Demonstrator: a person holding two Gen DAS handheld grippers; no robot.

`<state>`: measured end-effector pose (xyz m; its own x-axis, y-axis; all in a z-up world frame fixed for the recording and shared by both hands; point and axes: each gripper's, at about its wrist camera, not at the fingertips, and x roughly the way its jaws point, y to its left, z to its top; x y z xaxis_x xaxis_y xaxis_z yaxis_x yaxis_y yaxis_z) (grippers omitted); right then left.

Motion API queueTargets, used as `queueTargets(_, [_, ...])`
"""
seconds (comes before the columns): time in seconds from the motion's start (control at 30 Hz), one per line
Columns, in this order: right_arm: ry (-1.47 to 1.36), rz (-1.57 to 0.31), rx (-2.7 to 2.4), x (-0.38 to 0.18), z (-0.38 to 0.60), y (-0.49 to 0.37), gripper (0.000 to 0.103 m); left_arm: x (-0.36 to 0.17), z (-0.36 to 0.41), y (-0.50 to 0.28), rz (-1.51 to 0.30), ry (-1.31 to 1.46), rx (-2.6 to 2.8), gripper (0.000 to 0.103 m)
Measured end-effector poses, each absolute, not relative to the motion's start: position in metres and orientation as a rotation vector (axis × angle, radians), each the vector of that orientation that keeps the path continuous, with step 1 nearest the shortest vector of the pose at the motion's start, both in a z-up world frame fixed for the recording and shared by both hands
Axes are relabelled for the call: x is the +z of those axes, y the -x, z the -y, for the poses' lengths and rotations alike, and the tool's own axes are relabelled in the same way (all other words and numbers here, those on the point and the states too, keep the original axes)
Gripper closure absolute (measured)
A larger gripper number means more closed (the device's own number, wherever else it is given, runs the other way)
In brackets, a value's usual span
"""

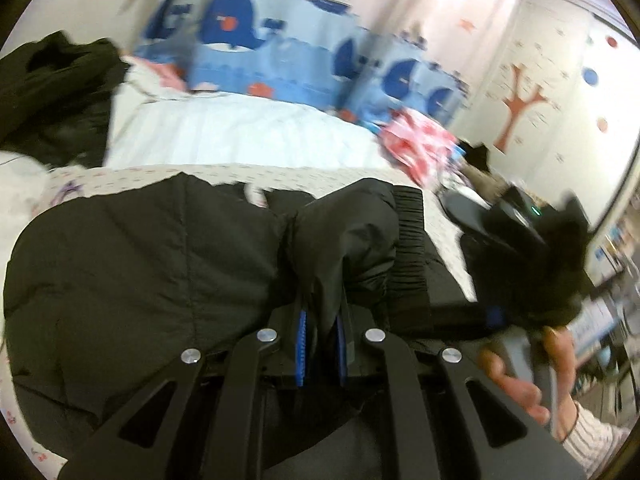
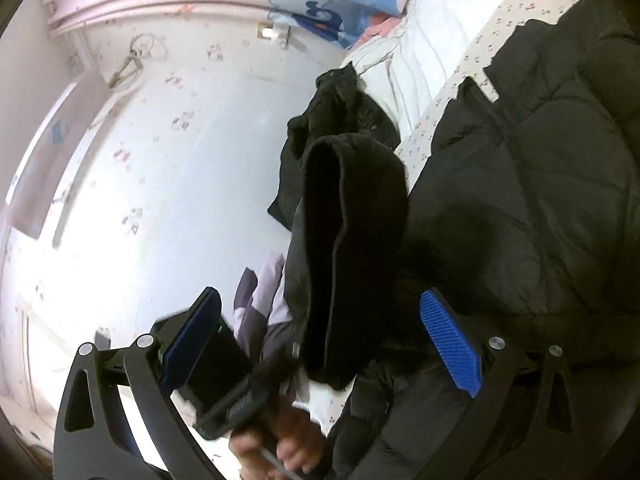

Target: Fold large clothes

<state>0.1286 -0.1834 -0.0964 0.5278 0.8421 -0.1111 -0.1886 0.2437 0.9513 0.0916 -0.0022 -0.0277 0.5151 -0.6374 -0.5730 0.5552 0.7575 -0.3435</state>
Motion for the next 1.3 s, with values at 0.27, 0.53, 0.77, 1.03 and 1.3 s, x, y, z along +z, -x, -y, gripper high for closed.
queueTargets(0.27, [-0.958, -0.776, 0.693, -0.102, 0.185, -0.134, 0.094, -0.026, 0.009, -0.085, -0.775, 0.049, -0.728, 0.061])
queueTargets(0.53, [-0.742, -0.583, 0.556, -0.031, 0.214, -0.115, 0.096, 0.008, -0.088, -0.096, -0.631, 0.283, -0.58, 0.019])
queueTargets(0.77, [-0.533, -0.523, 0.442, 0.036, 0.248, -0.114, 0.096, -0.007, -0.113, -0.116, -0.682, 0.4, -0.497, 0.018])
queueTargets(1.03, [-0.43, -0.75, 0.275, -0.02, 0.309, -0.132, 0.096, -0.042, -0.09, -0.131, -0.807, 0.307, -0.39, 0.014])
queueTargets(1.3, [-0.514, -1.02, 0.203, -0.149, 0.348, -0.139, 0.079, -0.103, -0.074, -0.153, -0.995, 0.156, -0.287, 0.014])
